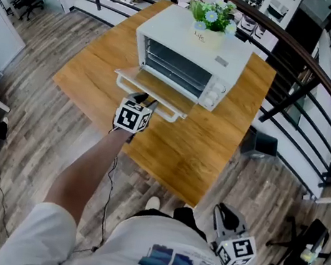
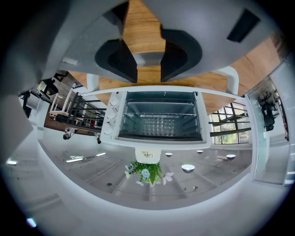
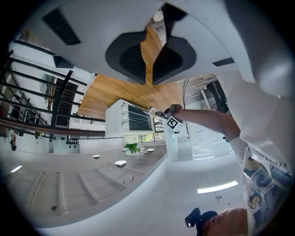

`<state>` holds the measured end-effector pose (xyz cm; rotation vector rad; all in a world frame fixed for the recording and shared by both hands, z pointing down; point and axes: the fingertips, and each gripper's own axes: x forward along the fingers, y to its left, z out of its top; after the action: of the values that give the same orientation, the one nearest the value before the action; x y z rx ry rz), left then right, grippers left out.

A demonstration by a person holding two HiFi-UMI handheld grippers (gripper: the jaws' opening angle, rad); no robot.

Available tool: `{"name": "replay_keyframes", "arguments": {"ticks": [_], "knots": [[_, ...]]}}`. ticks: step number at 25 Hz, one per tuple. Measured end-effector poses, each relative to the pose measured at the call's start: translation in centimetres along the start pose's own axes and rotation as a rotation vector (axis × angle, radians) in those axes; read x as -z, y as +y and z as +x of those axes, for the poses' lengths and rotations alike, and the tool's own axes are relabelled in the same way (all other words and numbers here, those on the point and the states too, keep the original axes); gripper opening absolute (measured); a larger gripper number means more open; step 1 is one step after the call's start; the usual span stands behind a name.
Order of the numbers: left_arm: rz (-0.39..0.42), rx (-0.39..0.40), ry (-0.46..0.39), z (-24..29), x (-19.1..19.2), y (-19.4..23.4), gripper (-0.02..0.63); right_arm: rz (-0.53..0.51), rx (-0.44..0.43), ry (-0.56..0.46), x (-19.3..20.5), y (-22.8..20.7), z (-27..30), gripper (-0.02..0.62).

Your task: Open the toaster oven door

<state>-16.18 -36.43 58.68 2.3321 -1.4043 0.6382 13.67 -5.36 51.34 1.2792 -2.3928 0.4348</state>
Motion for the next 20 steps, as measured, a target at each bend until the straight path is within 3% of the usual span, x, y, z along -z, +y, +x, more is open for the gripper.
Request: {"name": "replay_keyframes", "arguments": {"ticks": [20], "knots": [[0.001,-0.005,0.014,0.2,3.3,0.0,0.153,-0.011,0.012,0.023,0.4,-0.3,-0.4,0.046]]}}
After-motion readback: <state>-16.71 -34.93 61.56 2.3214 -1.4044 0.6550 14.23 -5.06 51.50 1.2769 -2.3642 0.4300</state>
